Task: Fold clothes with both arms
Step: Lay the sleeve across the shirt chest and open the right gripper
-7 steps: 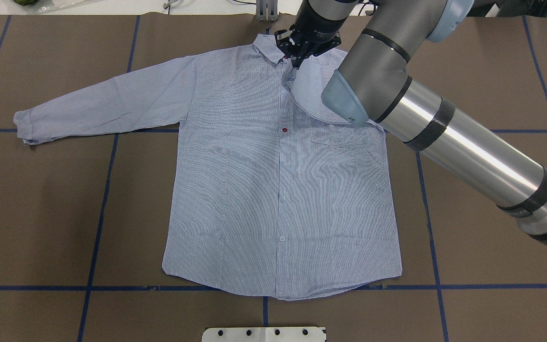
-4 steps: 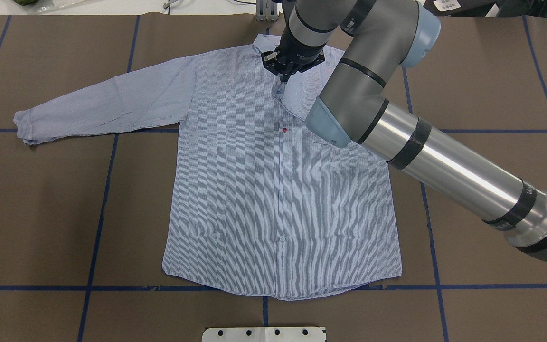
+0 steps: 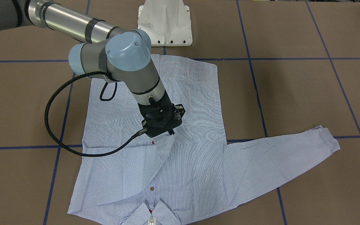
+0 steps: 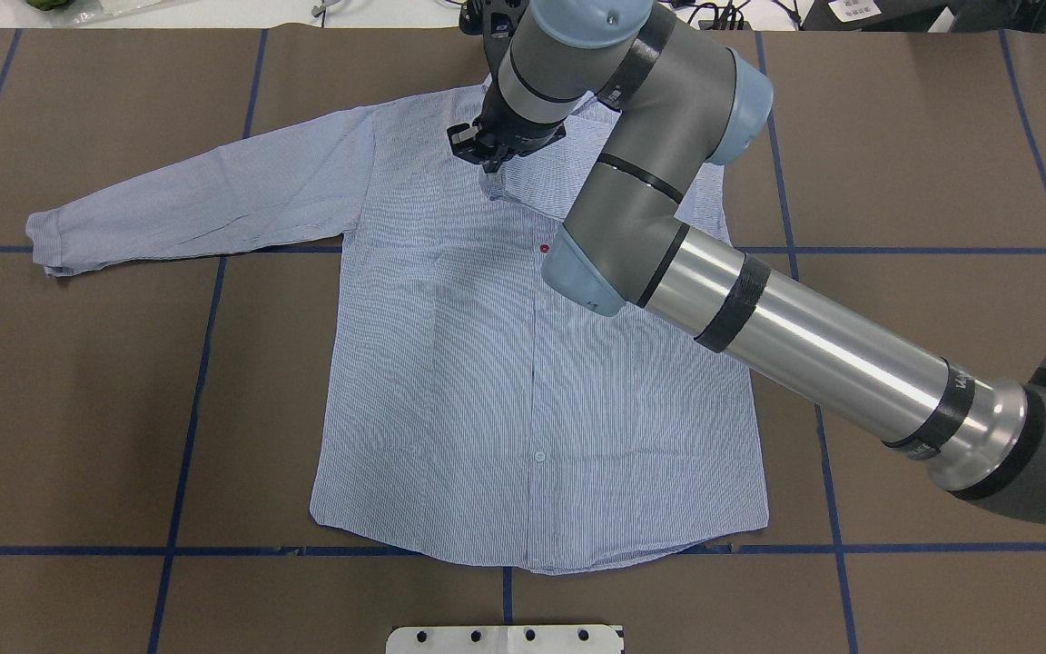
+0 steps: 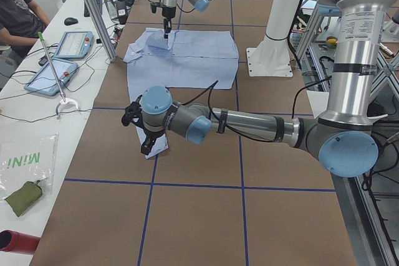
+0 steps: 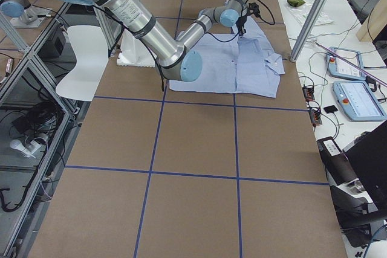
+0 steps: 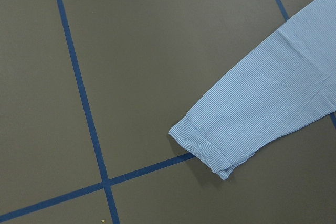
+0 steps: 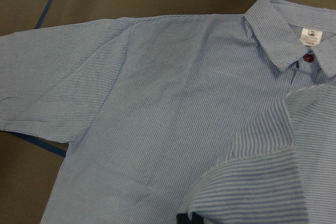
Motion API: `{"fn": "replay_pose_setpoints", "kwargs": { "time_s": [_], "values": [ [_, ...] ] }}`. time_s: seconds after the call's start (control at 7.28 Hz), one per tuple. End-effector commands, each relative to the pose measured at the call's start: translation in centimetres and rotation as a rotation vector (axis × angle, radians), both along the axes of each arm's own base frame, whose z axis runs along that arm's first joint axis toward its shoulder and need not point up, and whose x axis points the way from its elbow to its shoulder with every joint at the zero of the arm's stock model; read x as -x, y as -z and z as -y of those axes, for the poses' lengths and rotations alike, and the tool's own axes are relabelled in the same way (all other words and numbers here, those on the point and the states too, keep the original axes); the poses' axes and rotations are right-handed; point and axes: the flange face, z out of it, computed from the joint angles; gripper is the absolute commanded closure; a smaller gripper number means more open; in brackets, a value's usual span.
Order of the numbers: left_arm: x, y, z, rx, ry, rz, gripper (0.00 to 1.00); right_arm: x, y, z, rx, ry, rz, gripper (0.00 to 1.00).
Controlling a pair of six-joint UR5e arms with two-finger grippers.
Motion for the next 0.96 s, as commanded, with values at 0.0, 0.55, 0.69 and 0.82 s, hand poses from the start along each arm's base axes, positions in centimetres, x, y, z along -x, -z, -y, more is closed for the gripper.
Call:
{"fn": "replay_pose_setpoints", "kwargs": {
  "time_s": [0.0, 0.55, 0.69, 0.82],
  "values": [
    [0.0, -0.5, 0.0, 0.007, -0.001, 0.001, 0.0, 1.6, -0.2, -0.2, -0.028, -0.015, 0.027, 1.0],
    [-0.1, -0.7, 0.1, 0.011, -0.004, 0.001, 0.0, 6.0, -1.9, -1.3, -0.026, 0.0, -0.006, 1.0],
    [-0.1, -0.7, 0.1, 0.012, -0.003, 0.001, 0.0, 8.4, -1.2, -0.8, -0.009, 0.009, -0.033, 1.0],
    [-0.1, -1.1, 0.1, 0.014, -0.006, 0.002, 0.0, 9.2, -0.3, -0.8, -0.012, 0.013, -0.033, 0.28]
  ]
}}
